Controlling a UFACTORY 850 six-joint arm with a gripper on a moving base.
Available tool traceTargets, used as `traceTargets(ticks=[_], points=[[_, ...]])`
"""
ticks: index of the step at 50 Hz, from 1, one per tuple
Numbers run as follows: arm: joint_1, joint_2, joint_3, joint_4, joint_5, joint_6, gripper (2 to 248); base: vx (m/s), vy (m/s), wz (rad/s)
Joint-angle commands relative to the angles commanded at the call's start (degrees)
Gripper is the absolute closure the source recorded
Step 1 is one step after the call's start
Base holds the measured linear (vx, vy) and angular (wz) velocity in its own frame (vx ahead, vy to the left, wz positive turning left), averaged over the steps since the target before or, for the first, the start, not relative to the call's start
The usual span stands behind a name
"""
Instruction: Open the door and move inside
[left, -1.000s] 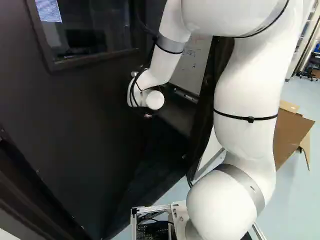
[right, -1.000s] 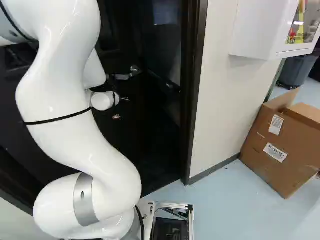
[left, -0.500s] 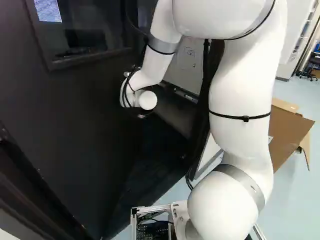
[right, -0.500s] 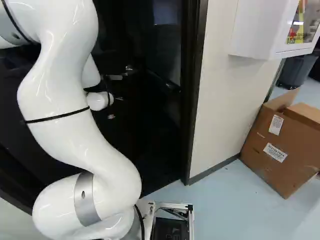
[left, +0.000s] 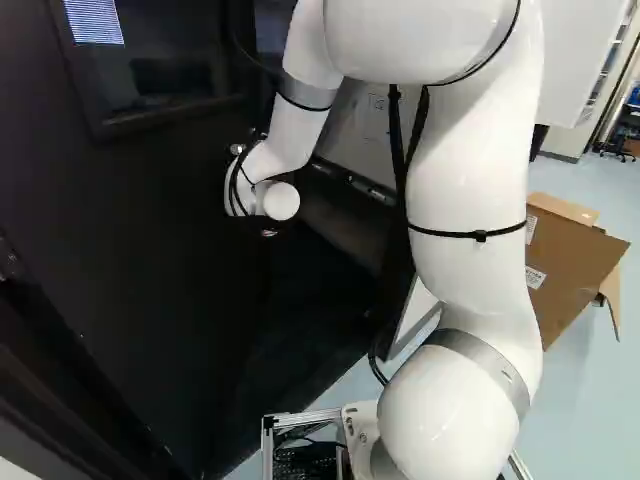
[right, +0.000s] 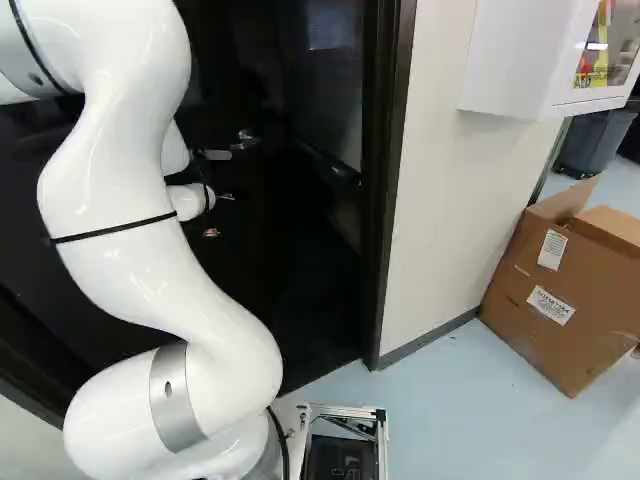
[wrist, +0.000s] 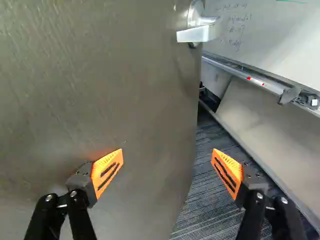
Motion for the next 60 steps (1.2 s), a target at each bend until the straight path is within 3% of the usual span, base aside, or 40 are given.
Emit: traceTargets(ticks=[26,60], points=[[3.52,-3.16,-3.94,-0.28,0.0,0.0,3,0.0,0.0,0.0],[7.99,-7.29,-9.22,-3.79,0.0,0.0,3,0.0,0.0,0.0]])
